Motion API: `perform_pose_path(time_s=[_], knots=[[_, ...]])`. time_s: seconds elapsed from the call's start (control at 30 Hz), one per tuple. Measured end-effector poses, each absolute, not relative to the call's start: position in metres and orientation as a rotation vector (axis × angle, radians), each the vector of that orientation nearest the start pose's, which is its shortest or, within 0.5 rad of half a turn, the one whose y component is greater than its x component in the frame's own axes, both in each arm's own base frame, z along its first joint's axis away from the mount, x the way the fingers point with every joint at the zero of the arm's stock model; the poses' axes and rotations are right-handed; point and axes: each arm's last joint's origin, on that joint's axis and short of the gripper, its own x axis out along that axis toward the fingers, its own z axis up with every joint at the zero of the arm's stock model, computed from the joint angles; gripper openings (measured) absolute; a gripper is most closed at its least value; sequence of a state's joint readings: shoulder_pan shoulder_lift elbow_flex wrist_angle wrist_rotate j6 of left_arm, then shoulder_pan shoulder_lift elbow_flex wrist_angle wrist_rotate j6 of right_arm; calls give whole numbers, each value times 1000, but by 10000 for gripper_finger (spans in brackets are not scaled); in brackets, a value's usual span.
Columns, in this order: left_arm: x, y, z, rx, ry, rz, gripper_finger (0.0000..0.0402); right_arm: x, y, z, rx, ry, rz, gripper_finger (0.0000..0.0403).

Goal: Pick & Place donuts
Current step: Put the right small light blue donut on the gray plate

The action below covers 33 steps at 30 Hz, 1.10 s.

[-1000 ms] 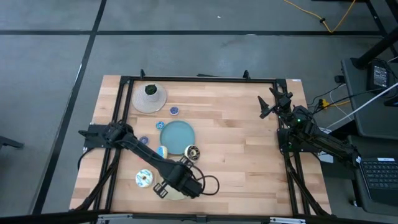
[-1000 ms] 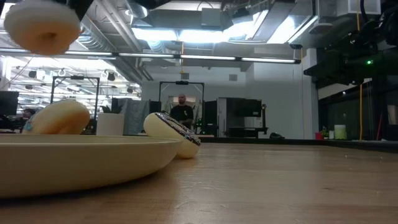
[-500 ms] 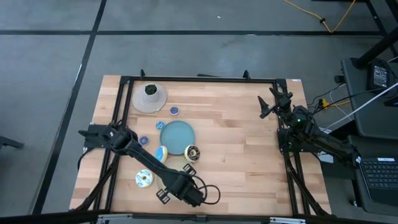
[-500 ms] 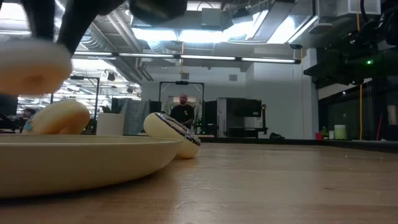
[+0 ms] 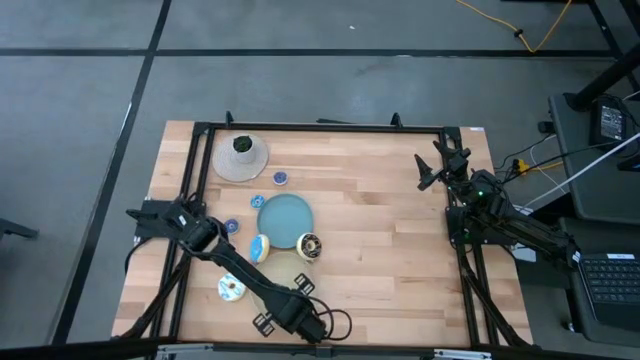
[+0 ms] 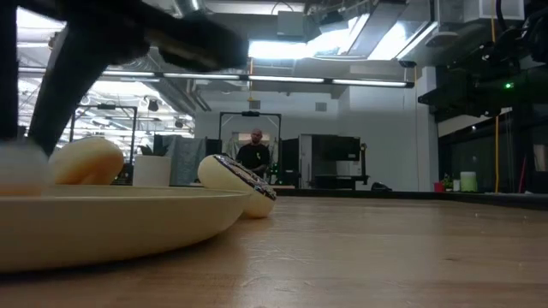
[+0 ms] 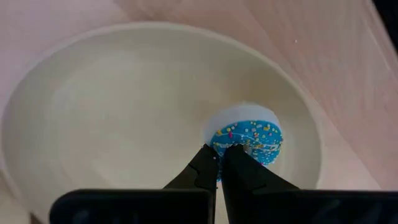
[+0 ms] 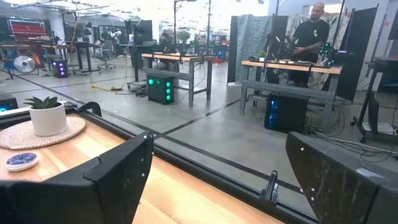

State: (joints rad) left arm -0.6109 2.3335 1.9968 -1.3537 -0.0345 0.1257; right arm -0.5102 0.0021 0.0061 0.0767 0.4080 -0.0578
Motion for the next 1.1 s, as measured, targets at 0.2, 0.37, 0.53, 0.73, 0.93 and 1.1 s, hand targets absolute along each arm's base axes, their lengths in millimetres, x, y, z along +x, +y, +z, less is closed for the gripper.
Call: perform_pose_path(time_s=[0.2, 0.37, 0.53, 0.73, 0.93, 1.1], knots=[[364, -254, 165, 657, 1611, -520, 3, 77, -56, 173, -58, -57, -920, 365], [364, -254, 165, 664, 1611, -515, 15, 77, -56, 173, -58, -57, -920, 365], [363, -255, 165, 628, 1626, -552, 46, 77, -56, 173, -58, -57, -920, 365], [363, -255, 165, 625, 1627, -536, 87, 77, -56, 173, -58, -57, -920, 365], [363, -253, 168, 651, 1616, -497, 136, 77, -56, 173, -58, -57, -920, 365], [361, -252, 173, 669, 1612, -518, 167, 77, -56, 173, -58, -57, -920, 365]])
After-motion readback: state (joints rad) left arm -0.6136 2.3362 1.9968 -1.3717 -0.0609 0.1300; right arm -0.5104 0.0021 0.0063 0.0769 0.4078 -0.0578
